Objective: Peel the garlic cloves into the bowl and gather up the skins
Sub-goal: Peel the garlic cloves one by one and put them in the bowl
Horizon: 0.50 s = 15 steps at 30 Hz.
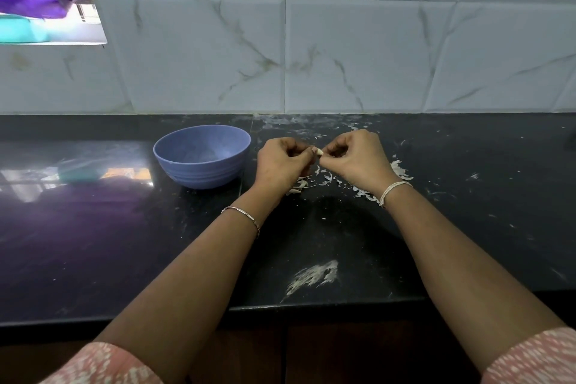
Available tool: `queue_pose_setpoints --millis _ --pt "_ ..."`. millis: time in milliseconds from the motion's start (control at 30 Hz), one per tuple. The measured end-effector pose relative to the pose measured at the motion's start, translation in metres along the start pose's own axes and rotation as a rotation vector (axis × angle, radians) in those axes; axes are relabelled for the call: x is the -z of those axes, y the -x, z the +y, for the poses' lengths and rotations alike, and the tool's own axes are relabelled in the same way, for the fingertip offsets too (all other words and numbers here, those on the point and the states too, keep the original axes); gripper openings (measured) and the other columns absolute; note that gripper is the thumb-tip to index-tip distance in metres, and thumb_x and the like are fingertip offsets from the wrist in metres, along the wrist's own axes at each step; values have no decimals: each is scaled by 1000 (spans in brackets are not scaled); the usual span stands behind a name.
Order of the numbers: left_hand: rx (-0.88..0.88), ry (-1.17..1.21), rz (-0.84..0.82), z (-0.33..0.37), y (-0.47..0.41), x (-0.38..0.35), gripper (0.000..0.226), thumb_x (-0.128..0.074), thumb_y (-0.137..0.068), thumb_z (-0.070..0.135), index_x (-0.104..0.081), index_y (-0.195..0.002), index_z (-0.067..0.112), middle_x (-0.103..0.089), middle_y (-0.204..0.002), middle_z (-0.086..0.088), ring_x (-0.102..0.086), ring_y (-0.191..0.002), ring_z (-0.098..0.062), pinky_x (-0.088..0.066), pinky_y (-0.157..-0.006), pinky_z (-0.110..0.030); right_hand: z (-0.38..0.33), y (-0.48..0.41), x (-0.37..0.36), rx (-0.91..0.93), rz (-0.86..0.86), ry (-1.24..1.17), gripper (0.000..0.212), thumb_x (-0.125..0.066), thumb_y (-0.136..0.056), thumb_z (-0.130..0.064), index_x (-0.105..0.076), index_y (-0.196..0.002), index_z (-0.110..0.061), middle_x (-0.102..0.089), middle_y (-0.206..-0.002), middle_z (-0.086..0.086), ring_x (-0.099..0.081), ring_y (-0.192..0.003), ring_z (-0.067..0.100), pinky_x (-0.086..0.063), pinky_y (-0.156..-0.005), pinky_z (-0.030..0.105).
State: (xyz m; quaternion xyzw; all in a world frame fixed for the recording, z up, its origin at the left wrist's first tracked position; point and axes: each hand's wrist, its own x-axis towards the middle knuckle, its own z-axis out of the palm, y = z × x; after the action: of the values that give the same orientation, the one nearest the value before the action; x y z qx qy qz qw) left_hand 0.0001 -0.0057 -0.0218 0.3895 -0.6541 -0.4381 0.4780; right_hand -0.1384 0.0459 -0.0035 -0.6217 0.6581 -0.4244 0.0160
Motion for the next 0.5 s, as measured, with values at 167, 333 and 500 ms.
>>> queue_pose_setpoints --millis 167,333,500 --pt "-13 -77 -9 -2 -2 -2 13 -68 -90 12 -71 -79 18 -73 -78 -9 -73 -73 -27 -60 -79 -44 -2 0 0 57 2 156 9 -73 -71 -26 -77 -75 -20 -70 -65 -3 -65 -65 13 -53 -71 27" --pt "-25 -64 -33 -5 -5 -1 13 -66 -92 10 -70 -82 18 -72 -84 -11 -72 -76 -25 -60 -80 -45 -2 1 0 51 7 98 5 -73 -73 -25 -77 -73 -21 -70 -64 -5 -64 -64 9 -53 -69 25" --pt "-42 -37 -71 -9 -8 -3 14 -65 -93 14 -70 -85 24 -71 -86 -14 -67 -76 -22 -58 -85 -48 2 -1 -1 13 21 -14 9 -77 -76 -26 -76 -72 -18 -71 -66 -6 -62 -61 3 -49 -64 19"
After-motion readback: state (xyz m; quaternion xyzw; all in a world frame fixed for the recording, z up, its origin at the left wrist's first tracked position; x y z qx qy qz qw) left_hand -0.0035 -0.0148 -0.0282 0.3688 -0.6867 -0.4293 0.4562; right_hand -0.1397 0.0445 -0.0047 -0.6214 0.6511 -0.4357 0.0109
